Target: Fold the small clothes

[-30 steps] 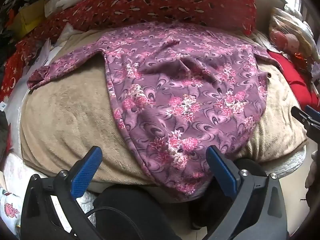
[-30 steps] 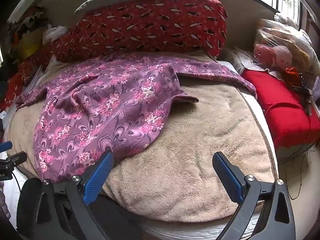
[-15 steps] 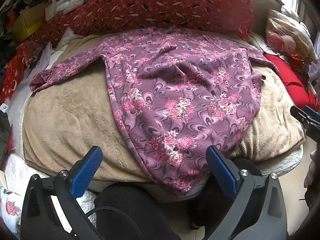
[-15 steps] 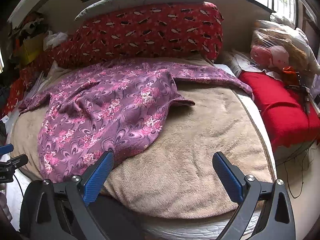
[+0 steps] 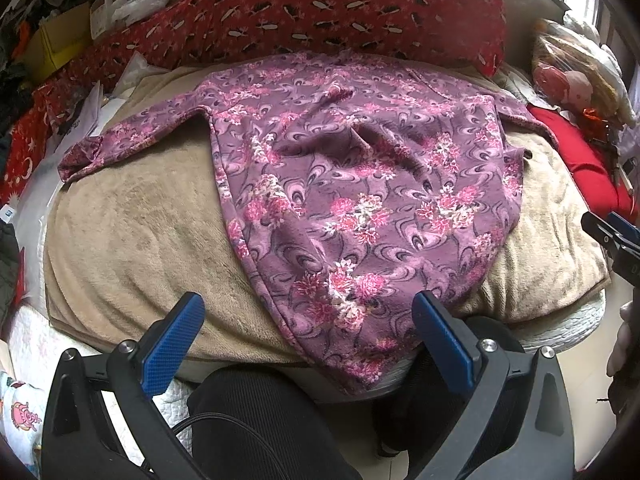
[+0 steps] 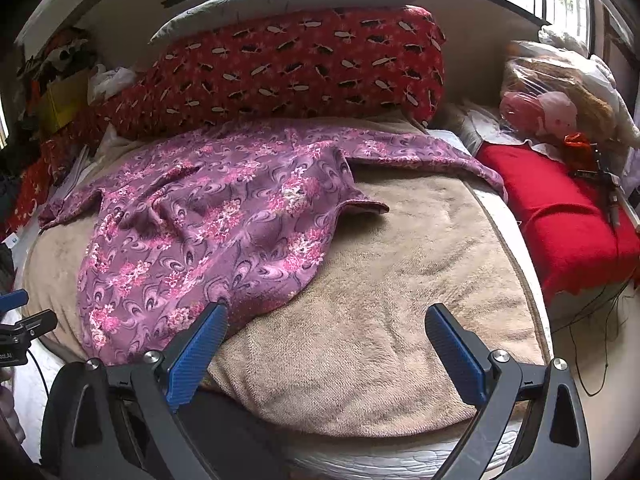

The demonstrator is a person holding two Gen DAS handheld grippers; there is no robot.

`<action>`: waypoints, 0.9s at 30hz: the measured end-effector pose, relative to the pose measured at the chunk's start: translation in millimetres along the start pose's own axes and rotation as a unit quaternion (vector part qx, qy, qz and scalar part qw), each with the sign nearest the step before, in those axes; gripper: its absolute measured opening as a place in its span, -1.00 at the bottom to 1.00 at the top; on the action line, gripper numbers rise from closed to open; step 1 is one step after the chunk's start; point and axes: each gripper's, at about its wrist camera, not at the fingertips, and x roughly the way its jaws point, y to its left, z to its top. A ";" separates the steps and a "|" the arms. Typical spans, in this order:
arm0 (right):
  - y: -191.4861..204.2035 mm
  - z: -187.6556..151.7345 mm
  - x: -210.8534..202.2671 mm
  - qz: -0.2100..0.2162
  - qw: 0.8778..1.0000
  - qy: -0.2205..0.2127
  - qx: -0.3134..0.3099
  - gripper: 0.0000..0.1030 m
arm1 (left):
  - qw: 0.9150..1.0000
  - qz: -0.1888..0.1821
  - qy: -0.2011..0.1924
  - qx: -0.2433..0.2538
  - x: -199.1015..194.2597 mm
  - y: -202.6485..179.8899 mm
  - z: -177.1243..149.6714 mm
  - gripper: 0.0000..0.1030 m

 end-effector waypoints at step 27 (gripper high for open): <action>-67.5 44.0 108.3 0.045 0.984 0.070 0.157 0.88 | 0.983 0.030 0.137 -0.118 74.9 74.0 19.6 1.00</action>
